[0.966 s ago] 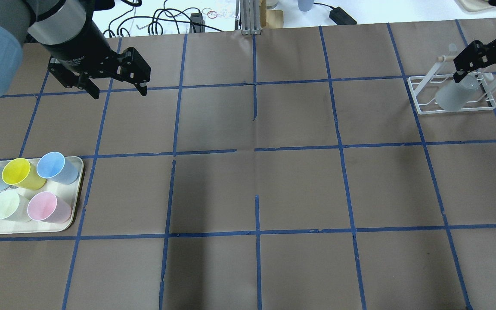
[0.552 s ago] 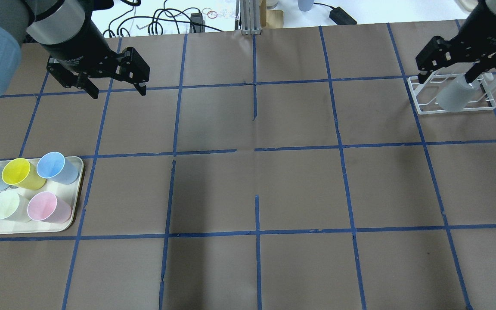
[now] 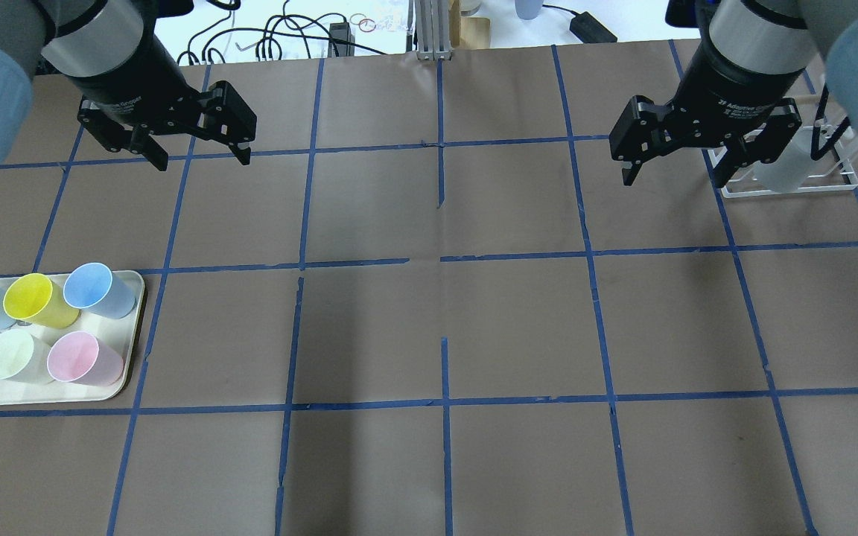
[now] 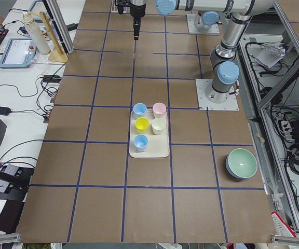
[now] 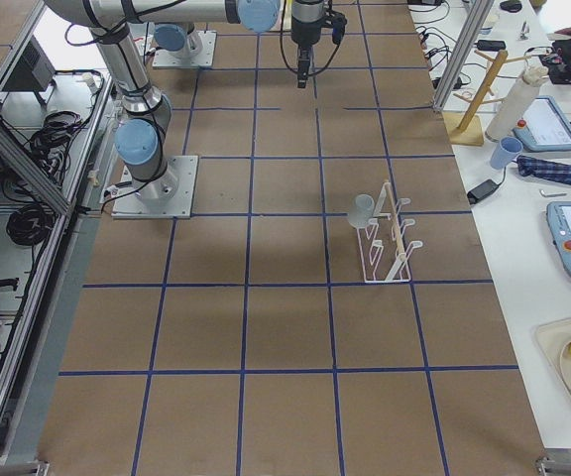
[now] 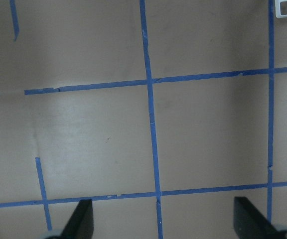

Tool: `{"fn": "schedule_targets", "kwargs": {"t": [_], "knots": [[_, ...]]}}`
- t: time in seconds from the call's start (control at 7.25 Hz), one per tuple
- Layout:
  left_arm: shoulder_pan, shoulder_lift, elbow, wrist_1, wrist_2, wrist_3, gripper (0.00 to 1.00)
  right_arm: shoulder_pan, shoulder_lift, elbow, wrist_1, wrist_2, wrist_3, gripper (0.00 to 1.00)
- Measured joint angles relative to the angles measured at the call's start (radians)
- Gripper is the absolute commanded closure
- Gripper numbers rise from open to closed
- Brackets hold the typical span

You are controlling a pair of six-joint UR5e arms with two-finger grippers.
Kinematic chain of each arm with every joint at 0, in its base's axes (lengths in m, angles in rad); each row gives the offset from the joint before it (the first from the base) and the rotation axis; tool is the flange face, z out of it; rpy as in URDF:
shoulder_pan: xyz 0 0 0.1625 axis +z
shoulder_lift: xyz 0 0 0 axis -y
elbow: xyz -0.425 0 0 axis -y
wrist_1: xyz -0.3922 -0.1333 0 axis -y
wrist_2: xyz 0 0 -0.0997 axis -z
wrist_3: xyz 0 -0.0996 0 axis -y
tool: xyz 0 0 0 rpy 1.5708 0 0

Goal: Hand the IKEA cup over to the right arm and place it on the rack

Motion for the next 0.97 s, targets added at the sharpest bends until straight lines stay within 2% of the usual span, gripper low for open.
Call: {"fn": "schedule_targets", "kwargs": {"t": [0.41,0.97], "knots": [[0.0,0.001,-0.001,0.001,0.0,0.001,0.0,0.008,-0.053,0.058,-0.003,0.008,0.004,0.0],[0.0,-0.001,0.001,0.002,0.0,0.001,0.0,-0.014,-0.058,0.062,-0.006,-0.002,-0.01,0.0]]}}
